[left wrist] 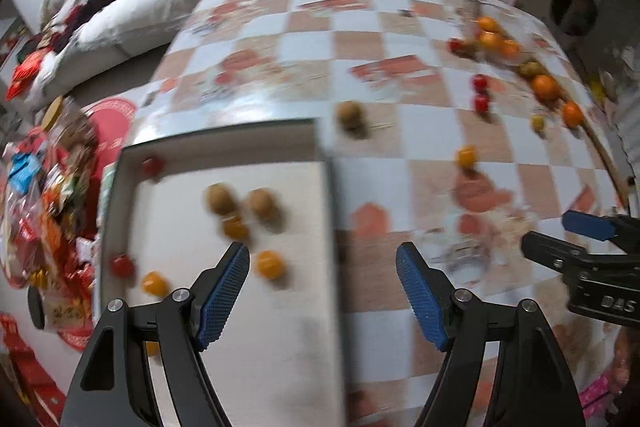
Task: Organize fruits
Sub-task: 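Move both tools back over the table toward the remaining yellow tomatoes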
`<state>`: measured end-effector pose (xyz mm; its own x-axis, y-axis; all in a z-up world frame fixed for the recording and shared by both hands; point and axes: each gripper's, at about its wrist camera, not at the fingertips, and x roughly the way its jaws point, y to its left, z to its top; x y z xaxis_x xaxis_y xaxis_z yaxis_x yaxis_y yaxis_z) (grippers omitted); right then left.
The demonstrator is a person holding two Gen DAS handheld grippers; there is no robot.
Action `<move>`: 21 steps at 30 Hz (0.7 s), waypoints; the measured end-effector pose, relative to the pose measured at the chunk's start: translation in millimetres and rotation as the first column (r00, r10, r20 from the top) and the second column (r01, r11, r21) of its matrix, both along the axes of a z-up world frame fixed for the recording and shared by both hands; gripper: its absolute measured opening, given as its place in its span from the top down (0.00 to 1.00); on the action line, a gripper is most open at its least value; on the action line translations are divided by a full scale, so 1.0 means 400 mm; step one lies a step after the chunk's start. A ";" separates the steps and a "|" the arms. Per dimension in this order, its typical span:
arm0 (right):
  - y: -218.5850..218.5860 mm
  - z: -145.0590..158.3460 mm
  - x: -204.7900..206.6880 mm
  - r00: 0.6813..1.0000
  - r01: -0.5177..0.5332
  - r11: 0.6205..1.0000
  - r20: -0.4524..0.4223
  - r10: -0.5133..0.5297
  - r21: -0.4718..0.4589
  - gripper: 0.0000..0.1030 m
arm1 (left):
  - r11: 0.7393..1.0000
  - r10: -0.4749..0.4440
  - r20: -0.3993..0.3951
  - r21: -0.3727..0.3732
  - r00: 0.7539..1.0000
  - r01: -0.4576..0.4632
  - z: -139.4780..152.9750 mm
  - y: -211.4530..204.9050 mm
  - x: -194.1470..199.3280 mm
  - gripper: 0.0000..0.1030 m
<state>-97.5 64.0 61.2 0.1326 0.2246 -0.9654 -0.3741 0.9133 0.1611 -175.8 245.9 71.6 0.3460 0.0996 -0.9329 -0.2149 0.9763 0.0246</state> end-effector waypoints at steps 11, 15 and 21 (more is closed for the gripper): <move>-0.154 -0.055 0.084 0.994 0.104 0.993 -0.032 -0.106 -0.059 0.21 | 0.998 -0.057 -0.018 -0.038 0.998 0.057 -0.039 -0.156 0.119 0.25; -0.179 -0.065 0.113 0.993 0.116 0.991 -0.022 -0.117 -0.068 0.21 | 0.998 -0.056 -0.028 -0.039 0.998 0.055 -0.064 -0.181 0.153 0.25; -0.199 -0.071 0.163 0.991 0.135 0.989 -0.009 -0.136 -0.062 0.21 | 0.999 -0.042 -0.033 -0.030 0.999 0.041 -0.092 -0.201 0.192 0.25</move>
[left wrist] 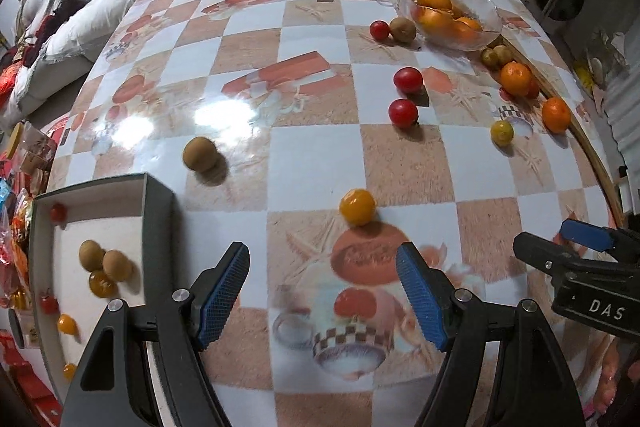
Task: Organize fruits
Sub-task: 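Move both tools back over the table toward the remaining yellow tomatoes, then grasp a yellow cherry tomato with the left tool while the right tool grips another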
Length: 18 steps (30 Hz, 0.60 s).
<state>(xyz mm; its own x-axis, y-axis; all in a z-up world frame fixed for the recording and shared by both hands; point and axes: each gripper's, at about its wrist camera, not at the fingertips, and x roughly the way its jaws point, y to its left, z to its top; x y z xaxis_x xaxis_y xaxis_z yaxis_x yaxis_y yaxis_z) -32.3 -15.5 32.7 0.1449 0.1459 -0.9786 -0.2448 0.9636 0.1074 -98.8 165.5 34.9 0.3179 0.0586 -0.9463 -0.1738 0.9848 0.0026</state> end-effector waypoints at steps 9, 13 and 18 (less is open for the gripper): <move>0.034 -0.018 0.072 0.998 -0.036 0.999 0.057 0.036 -0.008 0.21 | 0.999 0.011 0.005 0.035 1.000 -0.011 -0.038 -0.022 0.057 0.26; 0.056 -0.019 0.101 0.993 -0.064 0.998 0.094 0.066 -0.019 0.21 | 0.999 0.024 0.002 0.031 1.000 -0.024 -0.051 -0.027 0.069 0.26; 0.084 -0.021 0.129 0.986 -0.083 0.995 0.142 0.089 -0.054 0.35 | 0.999 0.043 -0.002 0.028 0.999 -0.043 -0.063 -0.031 0.077 0.31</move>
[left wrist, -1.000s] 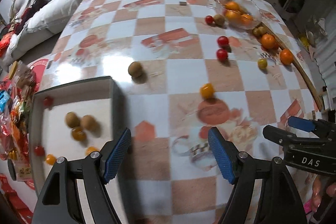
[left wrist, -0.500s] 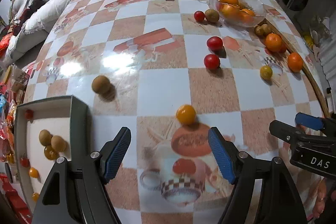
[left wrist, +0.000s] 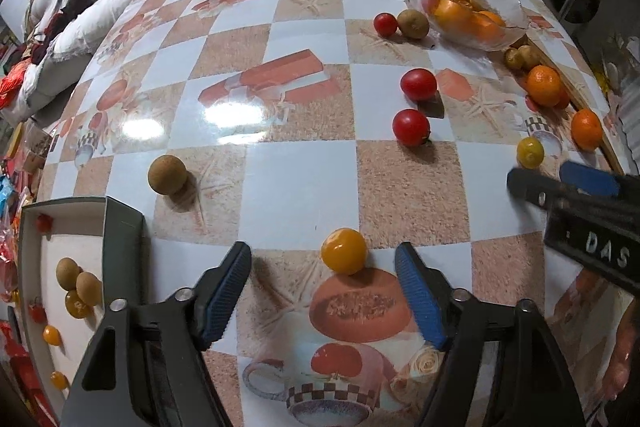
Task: Organize fruits
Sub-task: 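Grasp a yellow cherry tomato with the left tool while the right tool grips another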
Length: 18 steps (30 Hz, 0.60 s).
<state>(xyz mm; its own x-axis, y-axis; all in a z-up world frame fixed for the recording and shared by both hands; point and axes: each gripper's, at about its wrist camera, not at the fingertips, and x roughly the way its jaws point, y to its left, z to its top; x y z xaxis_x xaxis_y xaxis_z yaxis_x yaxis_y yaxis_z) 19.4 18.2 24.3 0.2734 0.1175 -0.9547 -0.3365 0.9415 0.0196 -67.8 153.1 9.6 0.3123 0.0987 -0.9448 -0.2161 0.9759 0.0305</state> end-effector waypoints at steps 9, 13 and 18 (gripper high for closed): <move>0.016 0.006 0.027 1.000 -0.015 1.000 0.026 0.014 0.015 0.69 | 0.999 -0.021 0.007 -0.033 1.000 0.021 0.009 -0.018 0.002 0.65; 0.020 0.011 0.026 1.000 -0.024 0.999 0.005 0.024 0.049 0.78 | 0.998 -0.013 0.010 -0.065 1.000 0.013 0.015 -0.009 0.000 0.78; -0.006 0.030 -0.006 1.000 -0.018 0.996 -0.018 0.020 0.089 0.77 | 0.995 -0.001 0.026 -0.101 1.000 0.004 0.035 0.012 -0.021 0.78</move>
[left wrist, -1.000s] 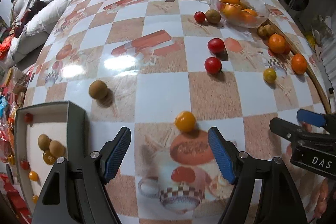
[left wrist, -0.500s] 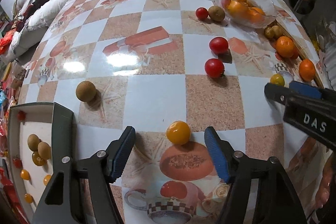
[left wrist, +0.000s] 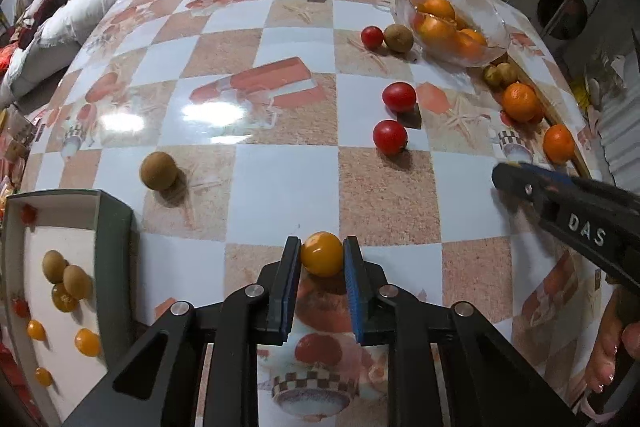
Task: Organize fruits
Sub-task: 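Grasp a yellow cherry tomato with the left tool while the right tool grips another, then carry the yellow tomato in the left tool while the right tool carries its tomato to the tray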
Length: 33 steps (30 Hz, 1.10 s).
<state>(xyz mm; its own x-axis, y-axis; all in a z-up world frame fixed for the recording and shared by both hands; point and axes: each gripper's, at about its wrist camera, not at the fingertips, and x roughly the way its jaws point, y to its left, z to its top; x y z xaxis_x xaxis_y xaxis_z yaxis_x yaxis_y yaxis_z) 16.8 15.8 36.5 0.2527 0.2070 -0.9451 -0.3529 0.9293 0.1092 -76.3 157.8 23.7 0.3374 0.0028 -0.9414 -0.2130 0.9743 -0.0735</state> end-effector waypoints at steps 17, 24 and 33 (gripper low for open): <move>-0.039 0.031 -0.168 0.995 0.005 0.999 -0.096 -0.001 0.041 0.77 | 0.999 -0.047 0.004 -0.019 0.999 0.047 0.062 -0.014 -0.109 0.78; -0.023 0.040 -0.211 0.994 -0.006 0.999 -0.110 0.009 0.033 0.77 | 0.999 -0.046 0.015 -0.024 0.999 0.047 0.086 0.006 -0.148 0.78; 0.039 0.060 -0.248 0.993 -0.046 0.999 -0.105 0.048 0.025 0.77 | 1.000 -0.015 0.033 -0.023 0.999 0.015 0.114 0.066 -0.207 0.78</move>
<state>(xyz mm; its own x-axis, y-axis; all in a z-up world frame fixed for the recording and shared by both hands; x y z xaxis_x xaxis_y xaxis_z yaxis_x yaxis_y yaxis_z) -82.5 31.4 60.4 0.1415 0.2383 -0.9608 -0.3818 0.9086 0.1691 -159.3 184.0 69.2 0.3678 -0.0246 -0.9296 -0.1955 0.9753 -0.1031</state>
